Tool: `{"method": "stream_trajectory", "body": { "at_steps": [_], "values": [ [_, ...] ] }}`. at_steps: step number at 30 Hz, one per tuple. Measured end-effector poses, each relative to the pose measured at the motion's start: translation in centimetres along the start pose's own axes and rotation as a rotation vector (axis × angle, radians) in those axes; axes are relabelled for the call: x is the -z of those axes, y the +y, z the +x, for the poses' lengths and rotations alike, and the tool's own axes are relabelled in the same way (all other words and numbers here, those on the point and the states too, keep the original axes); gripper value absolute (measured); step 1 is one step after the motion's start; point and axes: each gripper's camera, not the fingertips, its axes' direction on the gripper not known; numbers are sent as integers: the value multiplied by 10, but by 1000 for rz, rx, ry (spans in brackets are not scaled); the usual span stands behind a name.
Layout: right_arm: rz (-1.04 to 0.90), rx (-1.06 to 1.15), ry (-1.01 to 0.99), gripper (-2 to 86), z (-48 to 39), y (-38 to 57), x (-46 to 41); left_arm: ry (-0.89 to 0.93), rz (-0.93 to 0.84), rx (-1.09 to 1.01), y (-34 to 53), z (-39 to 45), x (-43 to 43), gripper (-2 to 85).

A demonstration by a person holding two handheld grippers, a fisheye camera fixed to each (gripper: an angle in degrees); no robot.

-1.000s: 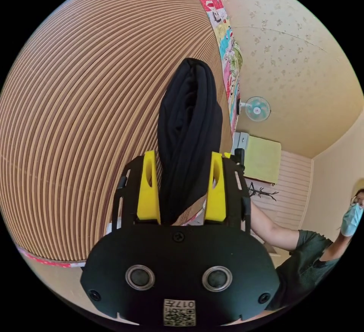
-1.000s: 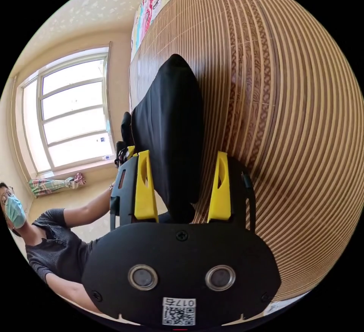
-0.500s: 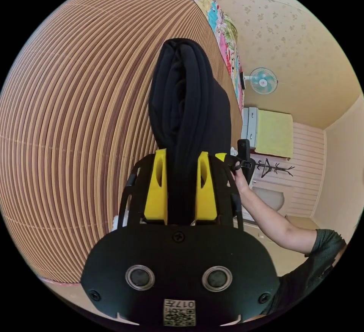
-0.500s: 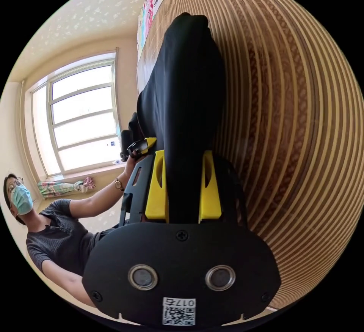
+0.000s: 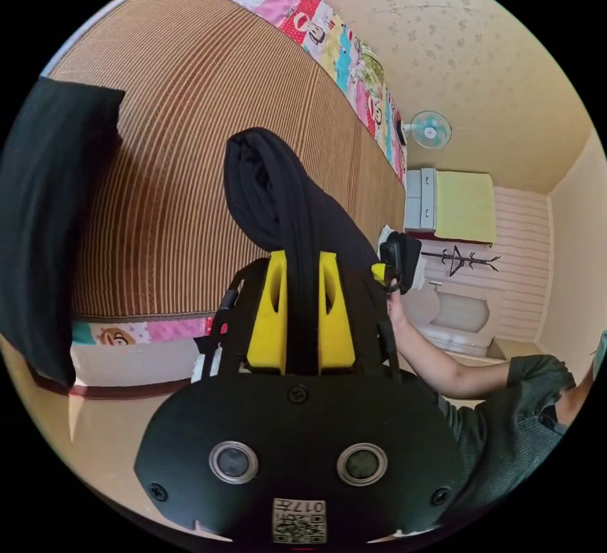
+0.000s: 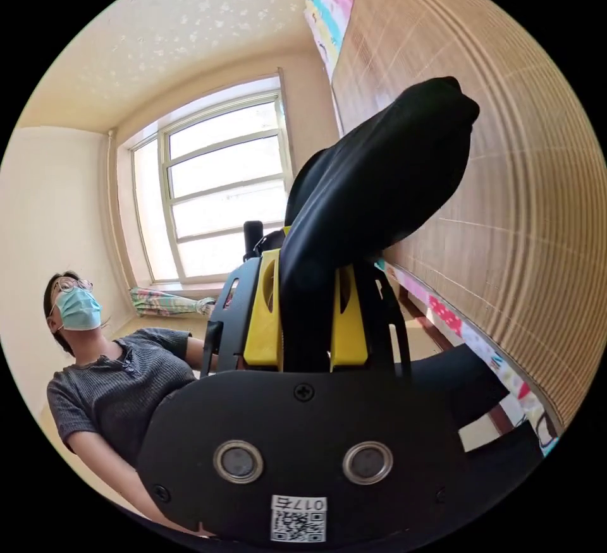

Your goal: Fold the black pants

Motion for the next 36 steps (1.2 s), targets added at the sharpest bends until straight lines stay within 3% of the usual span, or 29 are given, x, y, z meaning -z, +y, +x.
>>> {"method": "stream_trajectory", "body": {
  "at_steps": [4,6,10,12,14,16,18,21,23,26,30,31,33,34,35,36],
  "values": [
    [-31,66,-17,113,-40,-32,-116,-135,98,-60,1,8,126,79],
    [-55,70,76,112,-44,-42,-165,-248,122,-99,-11,-1,183,83],
    [-356,-23,410,104,0,-58,-260,-433,119,46,-38,-60,207,109],
    [-431,-42,486,85,18,-52,-266,-421,223,373,-24,-124,202,115],
    [-444,22,453,44,20,-35,-240,-283,355,548,10,-158,191,113],
    [-454,9,455,26,23,-18,-202,-178,468,582,42,-166,173,106],
    [-437,-30,489,17,25,1,-150,-230,509,544,72,-150,144,105],
    [-267,-187,620,9,22,39,-37,-282,469,474,92,-124,98,103],
    [-66,-300,707,7,3,75,49,-229,395,518,97,-120,66,101],
    [175,-314,818,5,-49,118,129,-158,447,571,110,-94,35,100],
    [390,-191,1093,5,-130,159,180,-232,507,484,100,-11,12,78],
    [460,-139,1252,5,-158,171,188,-231,502,461,96,2,7,73],
    [628,-101,1504,5,-195,193,197,-156,425,332,69,53,-24,49],
    [799,-106,1613,5,-214,211,204,-125,391,294,61,67,-34,40],
    [986,-138,1637,5,-224,229,215,-53,317,233,46,94,-57,23],
    [1050,-152,1619,5,-226,237,222,19,254,206,35,120,-80,8]
  ]
}}
